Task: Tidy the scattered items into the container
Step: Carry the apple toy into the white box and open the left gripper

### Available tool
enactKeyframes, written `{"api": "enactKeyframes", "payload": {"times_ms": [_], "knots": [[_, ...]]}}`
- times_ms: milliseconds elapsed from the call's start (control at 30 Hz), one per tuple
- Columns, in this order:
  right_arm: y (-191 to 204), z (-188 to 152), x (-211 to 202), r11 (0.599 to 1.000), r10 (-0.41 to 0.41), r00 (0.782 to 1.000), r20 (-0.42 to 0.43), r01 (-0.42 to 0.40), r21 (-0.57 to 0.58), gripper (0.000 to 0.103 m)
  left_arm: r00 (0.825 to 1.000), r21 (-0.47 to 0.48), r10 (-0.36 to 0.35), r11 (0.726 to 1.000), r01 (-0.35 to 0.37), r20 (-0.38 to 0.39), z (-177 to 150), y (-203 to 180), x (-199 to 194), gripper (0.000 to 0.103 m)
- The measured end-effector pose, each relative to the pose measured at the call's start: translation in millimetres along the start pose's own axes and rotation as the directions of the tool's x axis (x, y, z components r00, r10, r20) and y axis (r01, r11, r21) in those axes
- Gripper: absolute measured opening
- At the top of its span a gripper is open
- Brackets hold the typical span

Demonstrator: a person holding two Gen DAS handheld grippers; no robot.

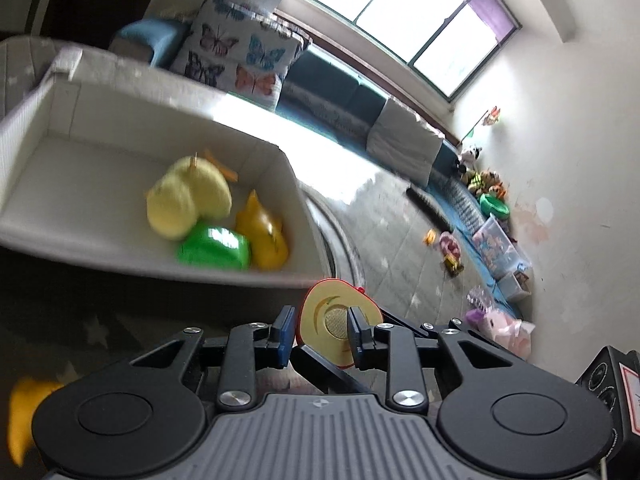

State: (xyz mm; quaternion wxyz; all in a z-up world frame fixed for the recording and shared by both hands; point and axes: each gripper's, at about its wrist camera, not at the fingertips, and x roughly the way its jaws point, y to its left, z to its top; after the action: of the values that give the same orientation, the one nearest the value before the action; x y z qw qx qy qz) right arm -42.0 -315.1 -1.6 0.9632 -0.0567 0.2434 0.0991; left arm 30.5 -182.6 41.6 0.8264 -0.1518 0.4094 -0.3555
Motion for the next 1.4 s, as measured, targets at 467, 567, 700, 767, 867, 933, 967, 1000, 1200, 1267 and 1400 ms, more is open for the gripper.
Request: {"api": "enactKeyframes", "payload": {"times_ms": [467, 567, 700, 767, 867, 933, 967, 1000, 1200, 1267, 1400], "knots": [[-12, 39, 69, 0.999, 0.036, 0.999, -0.002, -0.036, 0.027, 0.059, 0.996, -0.008, 0.077, 0.997, -0.077, 0.040, 53, 25, 25, 0.029], [-14, 37, 80, 0.999, 0.028, 0.999, -0.021, -0.027, 0.026, 0.059, 0.997, -0.019, 0.077, 0.997, -0.077, 0.025, 54, 31, 35, 0.029], [-16, 31, 89, 0.999, 0.022, 0.998, -0.052, -0.021, 0.026, 0.059, 0.997, -0.030, 0.073, 0.997, -0.073, 0.008, 52, 38, 45, 0.029], [-17, 29, 89, 0.999, 0.018, 0.998, -0.053, -0.016, 0.028, 0.060, 0.997, -0.035, 0.075, 0.997, -0.075, 0.001, 52, 40, 48, 0.029], [-16, 27, 87, 1.000, 0.011, 0.999, -0.050, -0.010, 0.026, 0.060, 0.997, -0.038, 0.076, 0.996, -0.076, -0.007, 50, 42, 50, 0.029], [-15, 26, 86, 1.000, 0.008, 0.999, -0.048, -0.007, 0.022, 0.060, 0.997, -0.039, 0.076, 0.996, -0.076, -0.009, 49, 43, 50, 0.030], [-15, 26, 85, 1.000, 0.006, 0.999, -0.046, -0.005, 0.021, 0.060, 0.997, -0.040, 0.075, 0.996, -0.076, -0.008, 48, 43, 50, 0.030], [-14, 25, 83, 1.000, 0.003, 0.999, -0.044, -0.002, 0.019, 0.060, 0.997, -0.040, 0.075, 0.996, -0.075, -0.007, 48, 43, 49, 0.030], [-8, 24, 70, 1.000, -0.009, 1.000, -0.022, 0.009, 0.012, 0.060, 0.997, -0.036, 0.074, 0.997, -0.074, 0.016, 44, 41, 35, 0.030], [-5, 23, 65, 1.000, -0.005, 1.000, -0.019, 0.006, 0.012, 0.061, 0.997, -0.027, 0.079, 0.997, -0.078, 0.025, 41, 38, 28, 0.030], [2, 20, 51, 1.000, 0.002, 1.000, -0.013, -0.002, 0.011, 0.068, 0.995, -0.013, 0.084, 0.996, -0.083, 0.045, 35, 33, 14, 0.030]]}}
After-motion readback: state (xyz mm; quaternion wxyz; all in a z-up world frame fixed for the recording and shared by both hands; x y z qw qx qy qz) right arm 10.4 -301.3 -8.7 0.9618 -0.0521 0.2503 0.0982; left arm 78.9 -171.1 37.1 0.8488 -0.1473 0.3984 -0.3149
